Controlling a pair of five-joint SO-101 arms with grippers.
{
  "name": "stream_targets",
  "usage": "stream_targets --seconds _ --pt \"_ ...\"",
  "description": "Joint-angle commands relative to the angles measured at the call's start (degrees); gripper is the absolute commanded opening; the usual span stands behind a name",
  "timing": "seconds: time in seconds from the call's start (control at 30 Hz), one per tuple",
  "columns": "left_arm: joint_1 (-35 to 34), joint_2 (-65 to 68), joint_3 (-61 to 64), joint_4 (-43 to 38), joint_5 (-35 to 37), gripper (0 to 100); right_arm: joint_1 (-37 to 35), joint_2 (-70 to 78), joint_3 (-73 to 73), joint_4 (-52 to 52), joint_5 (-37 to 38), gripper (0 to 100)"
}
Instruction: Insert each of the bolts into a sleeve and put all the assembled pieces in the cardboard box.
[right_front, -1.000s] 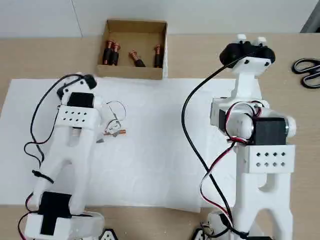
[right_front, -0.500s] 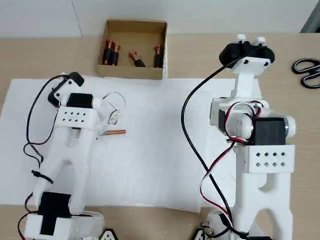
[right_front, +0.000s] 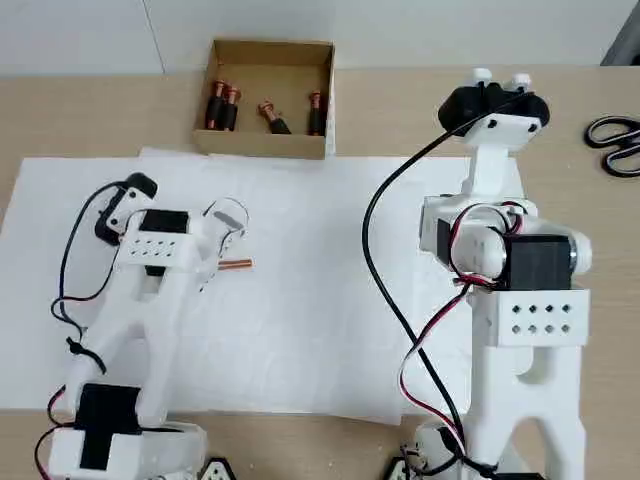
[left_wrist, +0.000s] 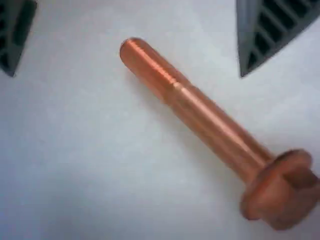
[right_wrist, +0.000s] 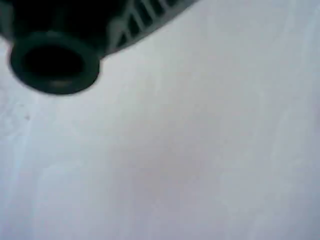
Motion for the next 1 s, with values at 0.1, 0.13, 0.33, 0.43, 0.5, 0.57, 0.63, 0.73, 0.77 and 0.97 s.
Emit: stream_targets --seconds 0.1,0.13,0.33,0.43,0.5,0.57,0.63,0.73,0.77,0.97 --pt "-2.55 -1.85 4.18 -6.86 1.41 27 0.13 -1.54 -0.26 -0.84 0.62 2.8" --pt "-3.16 -1.85 4.88 -7.65 1.41 27 0.13 -1.54 -0.26 -0.84 0.62 2.8" --pt "-4.75 -1.85 8.84 -13.36 1.32 21 0.04 -1.54 -0.26 -0.84 0.62 2.8" --pt "-4.75 -1.85 11.03 -16.79 1.32 18 0.04 -1.54 -0.26 -0.84 0.62 2.8" --pt "-4.75 -1.85 12.09 -18.55 1.23 17 0.13 -1.54 -0.26 -0.84 0.62 2.8" --pt "-4.84 -1.85 12.70 -19.69 1.23 15 0.22 -1.54 -0.26 -0.84 0.62 2.8" --pt "-4.84 -1.85 12.88 -20.04 1.23 13 0.31 -1.54 -0.26 -0.84 0.62 2.8" --pt "-4.84 -1.85 12.88 -20.04 1.14 7 0.31 -1.54 -0.26 -0.84 0.62 2.8" --pt "-4.84 -1.85 12.88 -20.04 1.14 4 0.31 -1.54 -0.26 -0.84 0.62 2.8" --pt "-4.40 -2.46 11.21 -19.52 0.70 1 0.31 -1.54 -0.26 -0.84 0.62 2.8"
